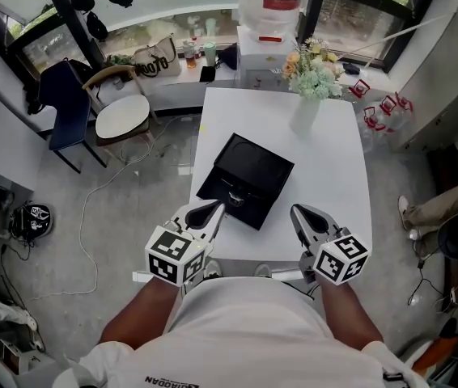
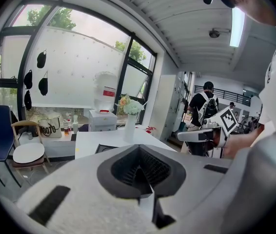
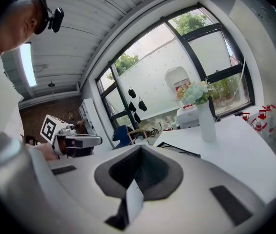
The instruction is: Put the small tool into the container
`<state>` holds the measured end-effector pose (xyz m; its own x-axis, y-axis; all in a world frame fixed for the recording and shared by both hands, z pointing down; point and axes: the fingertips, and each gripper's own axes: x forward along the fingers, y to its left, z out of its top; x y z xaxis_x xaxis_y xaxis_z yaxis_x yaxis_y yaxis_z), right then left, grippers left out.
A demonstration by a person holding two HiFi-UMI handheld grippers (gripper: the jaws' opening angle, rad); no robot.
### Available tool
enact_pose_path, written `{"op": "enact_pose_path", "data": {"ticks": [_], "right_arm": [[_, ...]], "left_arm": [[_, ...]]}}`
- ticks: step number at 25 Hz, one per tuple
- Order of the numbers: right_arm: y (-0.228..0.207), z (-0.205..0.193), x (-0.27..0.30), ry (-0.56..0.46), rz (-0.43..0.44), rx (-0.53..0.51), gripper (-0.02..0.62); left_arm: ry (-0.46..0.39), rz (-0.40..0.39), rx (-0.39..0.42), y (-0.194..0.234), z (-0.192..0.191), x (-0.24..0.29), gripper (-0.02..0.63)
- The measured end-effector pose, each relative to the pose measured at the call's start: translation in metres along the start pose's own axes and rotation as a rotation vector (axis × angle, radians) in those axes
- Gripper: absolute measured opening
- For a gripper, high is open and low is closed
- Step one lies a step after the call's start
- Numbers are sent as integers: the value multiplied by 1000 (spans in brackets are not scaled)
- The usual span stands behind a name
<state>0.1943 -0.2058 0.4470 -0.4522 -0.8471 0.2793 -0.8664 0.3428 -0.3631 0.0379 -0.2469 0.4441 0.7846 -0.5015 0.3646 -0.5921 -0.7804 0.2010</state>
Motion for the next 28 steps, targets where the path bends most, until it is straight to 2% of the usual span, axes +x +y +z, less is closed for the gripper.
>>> {"op": "enact_pose_path", "data": {"ticks": [5, 28], "right_arm": [[6, -3, 1, 15, 7, -31, 5], [12, -13, 6, 30, 10, -31, 5]], "left_arm": [[1, 0, -7, 0, -1, -3, 9], [7, -6, 4, -1, -7, -1, 9]]}}
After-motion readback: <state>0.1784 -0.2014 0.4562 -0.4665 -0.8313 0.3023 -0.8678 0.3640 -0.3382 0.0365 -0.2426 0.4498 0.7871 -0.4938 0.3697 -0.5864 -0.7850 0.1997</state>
